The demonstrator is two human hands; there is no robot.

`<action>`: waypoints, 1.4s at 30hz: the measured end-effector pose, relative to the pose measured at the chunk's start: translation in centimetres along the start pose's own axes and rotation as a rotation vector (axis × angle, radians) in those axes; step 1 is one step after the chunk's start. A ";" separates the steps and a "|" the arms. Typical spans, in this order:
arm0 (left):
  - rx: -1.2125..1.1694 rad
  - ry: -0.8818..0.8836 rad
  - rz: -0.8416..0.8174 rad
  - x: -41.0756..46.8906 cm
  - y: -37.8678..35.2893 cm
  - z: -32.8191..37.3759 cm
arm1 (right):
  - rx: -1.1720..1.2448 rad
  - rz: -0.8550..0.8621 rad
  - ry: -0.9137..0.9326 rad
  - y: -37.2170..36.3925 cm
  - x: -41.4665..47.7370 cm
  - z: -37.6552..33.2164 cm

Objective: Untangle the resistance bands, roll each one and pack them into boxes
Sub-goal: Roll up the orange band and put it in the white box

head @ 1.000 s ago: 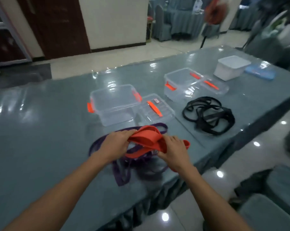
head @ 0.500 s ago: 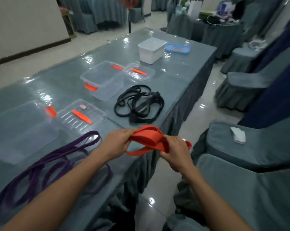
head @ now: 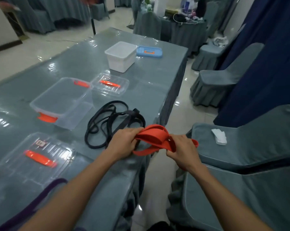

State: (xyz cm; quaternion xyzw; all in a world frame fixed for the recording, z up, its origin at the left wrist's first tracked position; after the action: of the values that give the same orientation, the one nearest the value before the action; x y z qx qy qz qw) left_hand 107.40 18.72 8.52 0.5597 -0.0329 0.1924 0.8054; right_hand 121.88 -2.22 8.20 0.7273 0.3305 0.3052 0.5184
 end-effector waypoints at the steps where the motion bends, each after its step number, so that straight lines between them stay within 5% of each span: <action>1: -0.010 -0.014 0.004 1.2 -0.2 0.1 | -0.007 -0.005 -0.012 0.3 0.7 0.6; 22: -0.007 -0.032 -0.129 32.4 -11.1 4.2 | 0.172 0.024 -0.187 3.1 20.0 26.3; 42: -0.176 0.400 -0.057 52.3 -18.0 -12.8 | 0.035 -0.235 0.149 0.8 53.5 31.6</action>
State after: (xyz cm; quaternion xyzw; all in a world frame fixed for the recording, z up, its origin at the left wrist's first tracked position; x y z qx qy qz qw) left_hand 159.85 39.34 1.78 0.4388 0.1267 0.2734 0.8466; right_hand 178.69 22.76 5.63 0.6678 0.4564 0.2898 0.5117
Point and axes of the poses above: each hand's wrist, its own x-axis towards the middle knuckle, its own y-axis out of the back of the hand, z = x × y, the point moved 4 cm from there along x, towards the middle knuckle, and after that the axes turned 2 degrees about x, right-handed, at the moved point
